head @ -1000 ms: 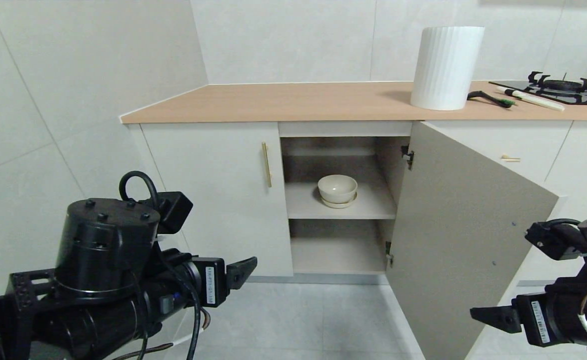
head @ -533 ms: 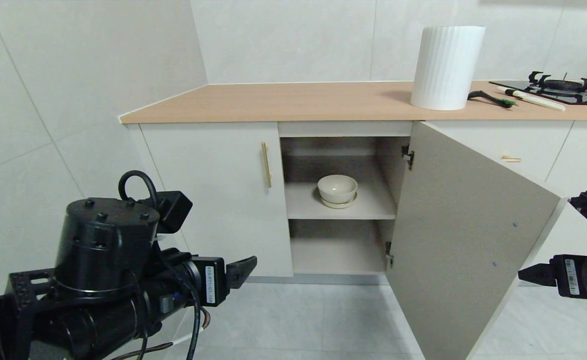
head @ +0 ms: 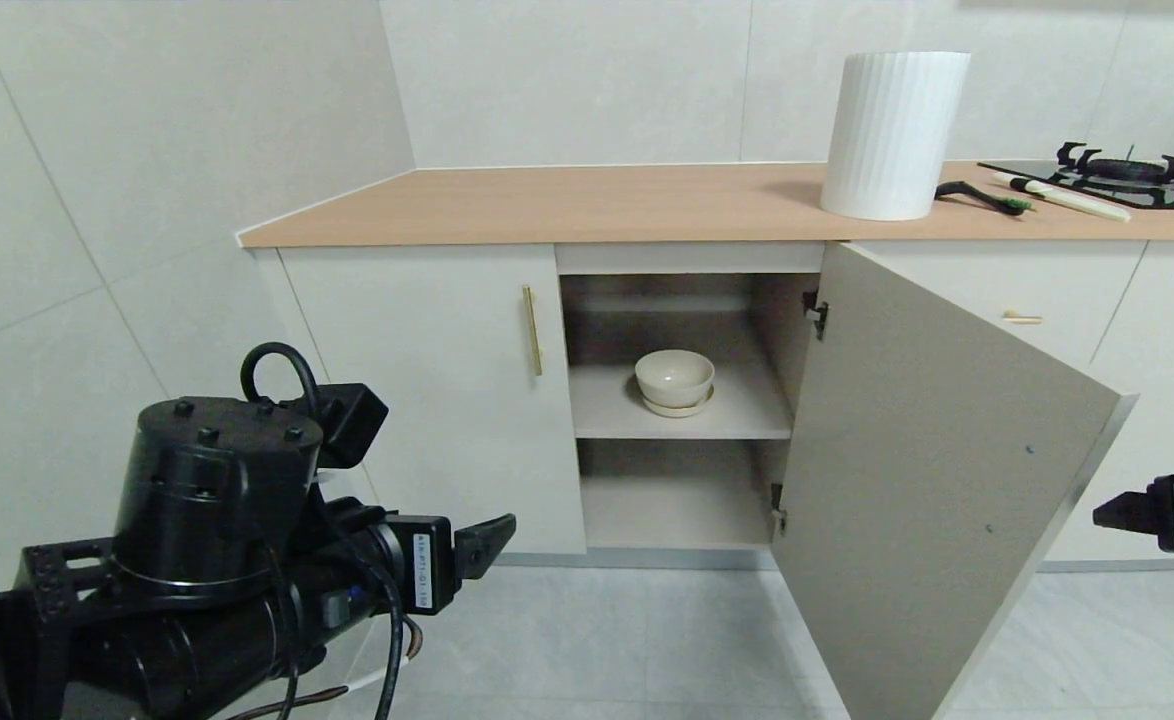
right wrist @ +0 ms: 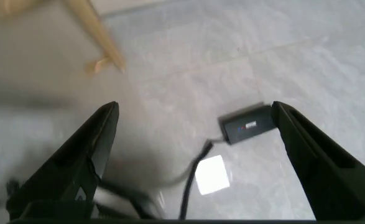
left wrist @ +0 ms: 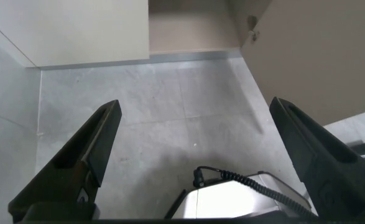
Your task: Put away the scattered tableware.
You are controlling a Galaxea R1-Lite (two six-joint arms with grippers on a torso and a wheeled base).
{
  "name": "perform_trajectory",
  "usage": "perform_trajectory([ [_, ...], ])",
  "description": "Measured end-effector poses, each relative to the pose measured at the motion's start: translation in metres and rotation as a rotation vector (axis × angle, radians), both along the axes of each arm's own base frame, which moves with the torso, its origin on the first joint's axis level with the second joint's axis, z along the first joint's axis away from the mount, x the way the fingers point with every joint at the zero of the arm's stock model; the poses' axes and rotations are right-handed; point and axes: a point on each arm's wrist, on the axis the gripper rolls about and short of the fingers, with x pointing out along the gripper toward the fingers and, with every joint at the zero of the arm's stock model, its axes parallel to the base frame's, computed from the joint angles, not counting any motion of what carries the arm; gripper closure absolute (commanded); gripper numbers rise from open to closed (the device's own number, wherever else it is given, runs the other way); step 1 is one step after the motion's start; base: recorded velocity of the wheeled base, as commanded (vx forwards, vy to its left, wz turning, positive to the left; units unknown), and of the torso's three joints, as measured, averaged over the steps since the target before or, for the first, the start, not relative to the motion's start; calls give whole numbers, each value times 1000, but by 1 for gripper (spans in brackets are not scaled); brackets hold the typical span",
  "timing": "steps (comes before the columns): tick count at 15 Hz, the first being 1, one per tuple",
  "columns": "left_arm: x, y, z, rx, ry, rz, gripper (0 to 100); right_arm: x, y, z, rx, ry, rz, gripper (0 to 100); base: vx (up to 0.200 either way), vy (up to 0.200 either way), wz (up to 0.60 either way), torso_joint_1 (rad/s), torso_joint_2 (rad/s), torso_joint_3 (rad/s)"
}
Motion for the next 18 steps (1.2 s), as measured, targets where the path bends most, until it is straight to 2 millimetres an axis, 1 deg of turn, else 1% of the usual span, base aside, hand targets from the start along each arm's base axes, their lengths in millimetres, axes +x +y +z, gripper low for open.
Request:
perform_trajectory([
  [1,0,0,0,0,0,0,0,4,-2,-1,2,-14,-11,0,0,0,0,0,0,0],
  [4,0,0,0,-1,0,1,0,28,-13,-7,19,-98,-60,0,0,0,0,0,0,0],
  [6,0,0,0,-1,0,0,0,40,-17,-16,54,-105,-73,0,0,0,0,0,0,0],
  [8,1,-1,1,-4,-4,0,0,48,-16,-23,86,-99,-49,0,0,0,0,0,0,0],
  [10,1,0,1,-7,-6,2,0,52,-12,-28,110,-86,-11,0,0,0,0,0,0,0],
  [11,1,-1,2,-9,-8,2,0,53,-5,-29,124,-80,16,0,0,0,0,0,0,0],
  [13,2,-1,3,-18,-21,3,0,56,14,-32,150,-69,100,0,0,0,0,0,0,0],
  [16,3,0,4,-20,-24,9,0,63,48,-37,161,-75,225,0,0,0,0,0,0,0],
  [18,3,0,3,-20,-24,9,0,72,74,-42,170,-117,315,0,0,0,0,0,0,0],
])
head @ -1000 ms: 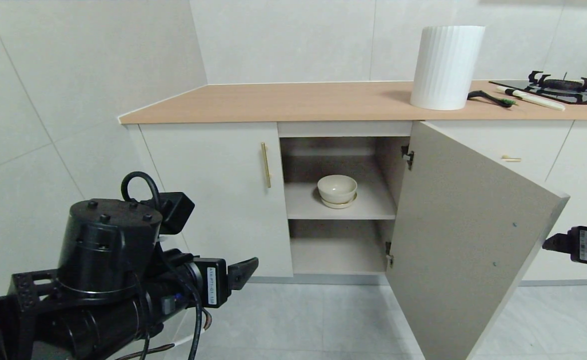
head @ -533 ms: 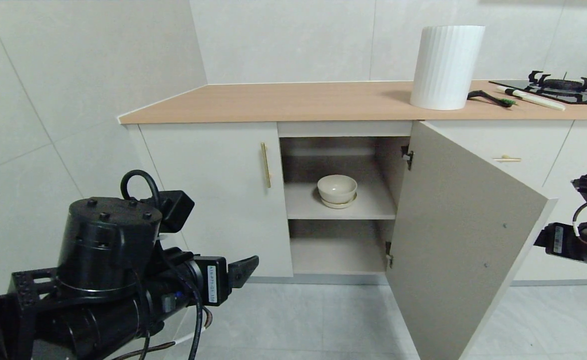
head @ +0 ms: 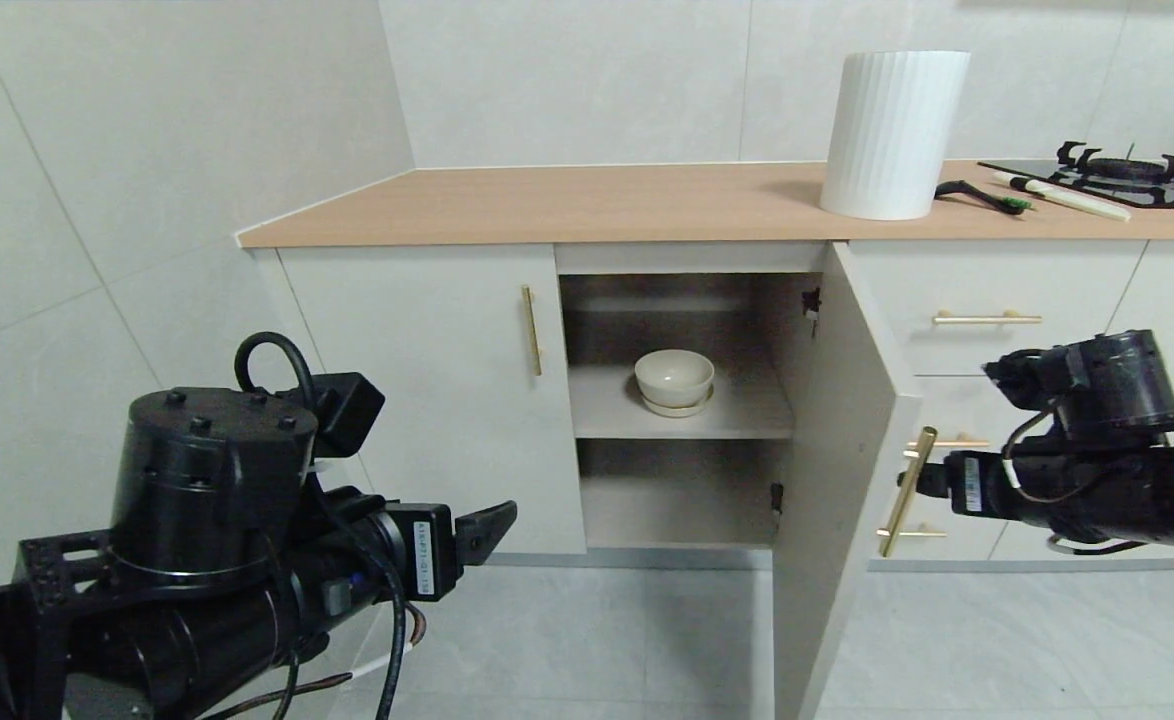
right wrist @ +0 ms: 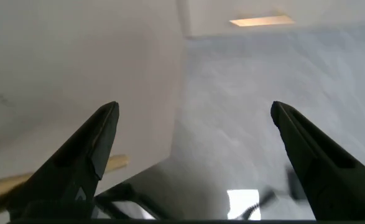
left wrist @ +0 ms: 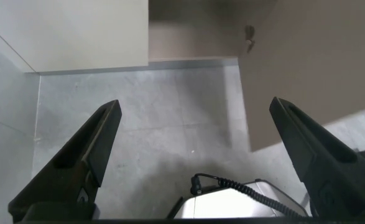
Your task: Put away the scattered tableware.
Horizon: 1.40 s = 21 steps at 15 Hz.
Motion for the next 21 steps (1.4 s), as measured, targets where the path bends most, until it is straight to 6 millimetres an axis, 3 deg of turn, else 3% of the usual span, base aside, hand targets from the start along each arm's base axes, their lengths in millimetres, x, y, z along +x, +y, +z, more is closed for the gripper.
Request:
perform_trajectory([
  [5,1,0,0,1,1,1,0,27,48,-9,16,-31,131,0,0,0,0,0,0,0],
  [9,1,-1,-1,3,3,1,0,52,72,-16,75,-30,176,0,0,0,0,0,0,0],
  [14,2,-2,-3,7,9,2,0,71,86,-31,157,-74,180,0,0,0,0,0,0,0],
  [19,2,-1,-5,14,16,1,0,76,89,-46,154,-45,177,0,0,0,0,0,0,0],
  [21,2,-2,-5,17,19,1,0,76,90,-49,156,-38,176,0,200,0,0,7,2,7],
])
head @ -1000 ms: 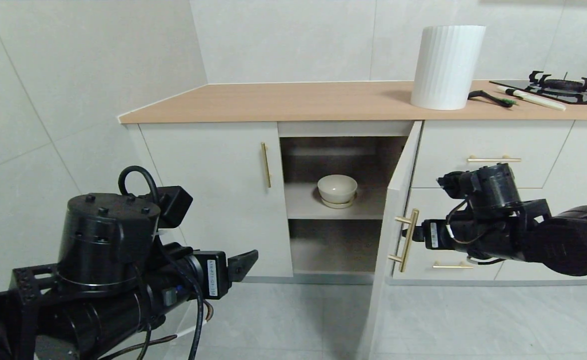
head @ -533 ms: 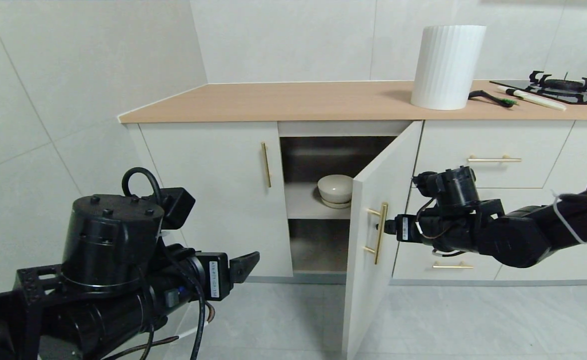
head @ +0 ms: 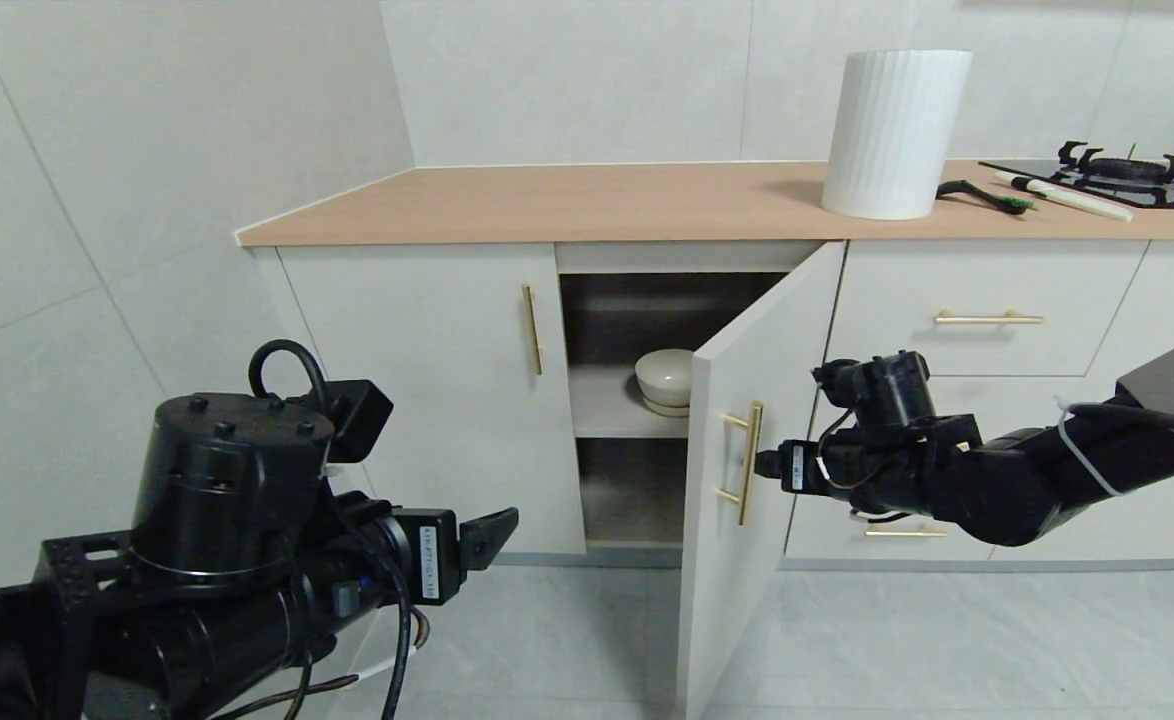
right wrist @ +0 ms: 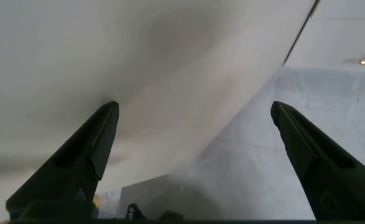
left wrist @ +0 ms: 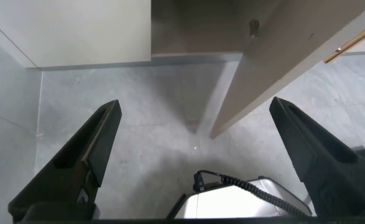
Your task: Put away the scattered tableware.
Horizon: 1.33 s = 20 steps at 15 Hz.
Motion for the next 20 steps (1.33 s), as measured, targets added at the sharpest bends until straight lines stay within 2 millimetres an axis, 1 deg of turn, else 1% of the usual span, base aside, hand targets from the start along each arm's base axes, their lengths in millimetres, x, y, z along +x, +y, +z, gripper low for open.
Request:
perform_trajectory([
  [6,1,-1,-2,4,5,0,0,-2,7,-3,18,15,5,0,200,0,0,0,4,3],
  [10,1,-1,-2,6,6,-1,0,-5,14,-4,44,26,14,0,0,0,0,0,0,0],
  [12,1,-2,-2,6,5,-3,0,-5,20,-2,89,34,14,0,0,0,0,0,0,0],
  [16,2,-2,-2,4,4,-2,0,13,36,2,243,37,-55,0,0,0,0,0,0,0],
  [20,2,-2,-2,4,5,-2,0,34,49,-2,344,40,-112,0,0,0,0,0,0,0],
])
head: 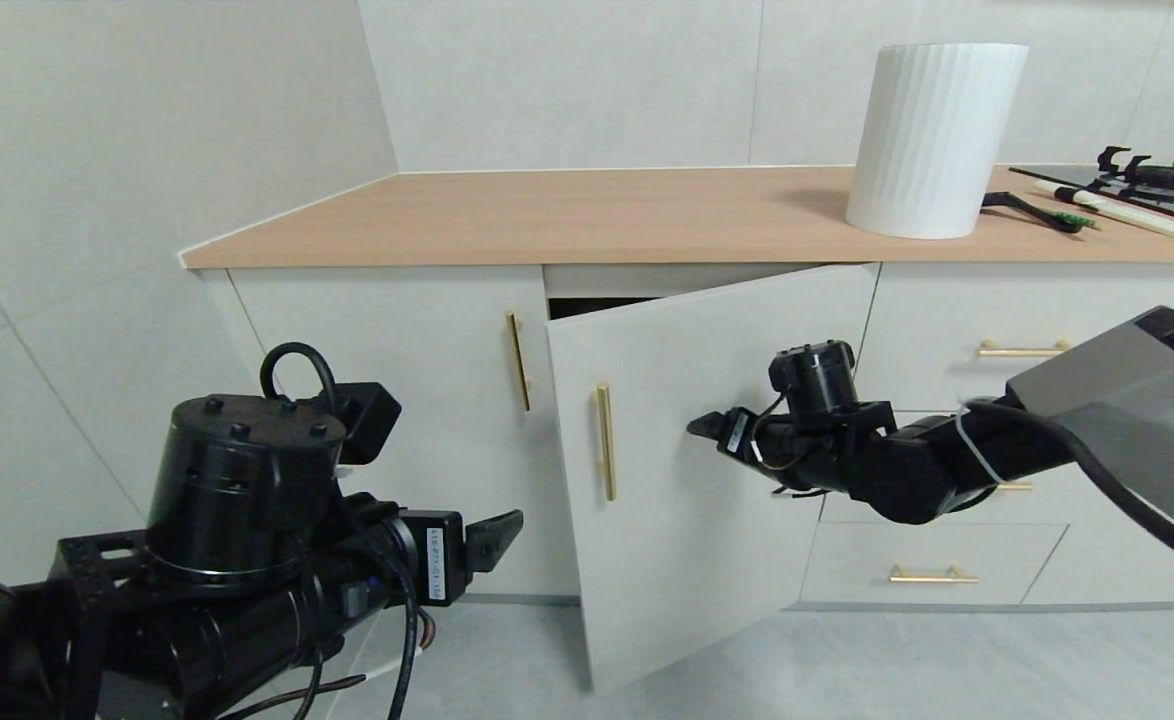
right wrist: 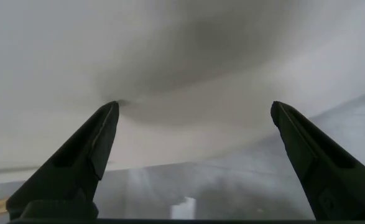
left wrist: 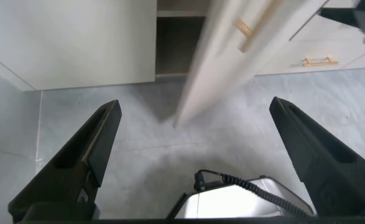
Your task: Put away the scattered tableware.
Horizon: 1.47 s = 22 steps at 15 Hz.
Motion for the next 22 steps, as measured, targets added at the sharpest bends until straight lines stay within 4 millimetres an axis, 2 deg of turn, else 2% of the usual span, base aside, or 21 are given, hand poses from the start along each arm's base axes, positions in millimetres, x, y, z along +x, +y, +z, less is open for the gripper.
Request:
perform_trajectory([
  [6,1,-1,-2,5,7,1,0,34,11,-12,100,-15,-123,0,0,0,0,0,0,0],
  [11,2,-1,-3,8,10,0,0,58,1,-20,152,-20,-211,0,0,0,0,0,0,0],
  [22,3,-2,-4,10,14,1,0,82,-15,-29,135,-25,-333,0,0,0,0,0,0,0],
])
